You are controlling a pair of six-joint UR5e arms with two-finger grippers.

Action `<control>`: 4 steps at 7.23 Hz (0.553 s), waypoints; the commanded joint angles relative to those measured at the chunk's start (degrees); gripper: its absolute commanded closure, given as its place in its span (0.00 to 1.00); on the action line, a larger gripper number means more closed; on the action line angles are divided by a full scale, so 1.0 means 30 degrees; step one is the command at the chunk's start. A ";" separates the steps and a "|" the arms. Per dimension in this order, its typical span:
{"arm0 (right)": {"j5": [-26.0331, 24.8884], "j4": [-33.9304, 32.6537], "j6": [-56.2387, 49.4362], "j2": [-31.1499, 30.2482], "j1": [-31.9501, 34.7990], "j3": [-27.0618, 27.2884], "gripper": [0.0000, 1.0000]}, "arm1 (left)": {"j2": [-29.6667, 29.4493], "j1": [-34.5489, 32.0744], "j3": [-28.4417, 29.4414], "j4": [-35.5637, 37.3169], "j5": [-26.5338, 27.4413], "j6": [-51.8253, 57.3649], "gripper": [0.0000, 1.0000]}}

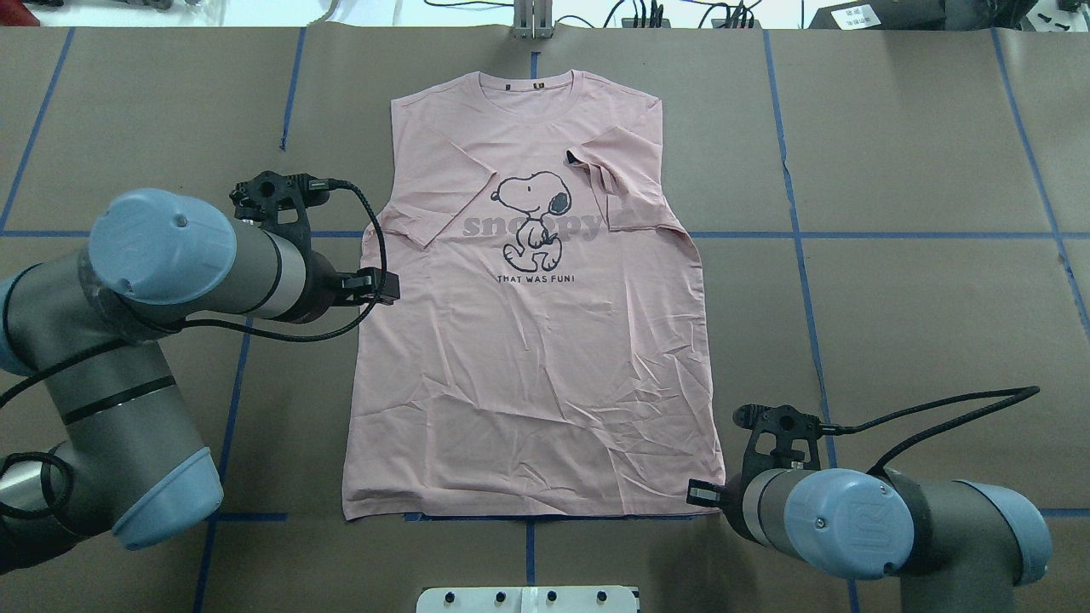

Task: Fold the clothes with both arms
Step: 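Grasp the hem corners with both grippers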

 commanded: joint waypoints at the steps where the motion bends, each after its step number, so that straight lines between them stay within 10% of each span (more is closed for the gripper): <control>1: 0.0115 0.0000 -0.0021 -0.0124 0.0179 0.0760 1.00 | 0.0386 0.1014 -0.0234 0.0000 -0.0016 -0.2705 0.00; 4: -0.0061 0.0000 -0.0138 -0.0095 0.0209 0.0792 1.00 | 0.1731 0.5432 -0.0792 0.0378 0.2496 -0.9176 0.00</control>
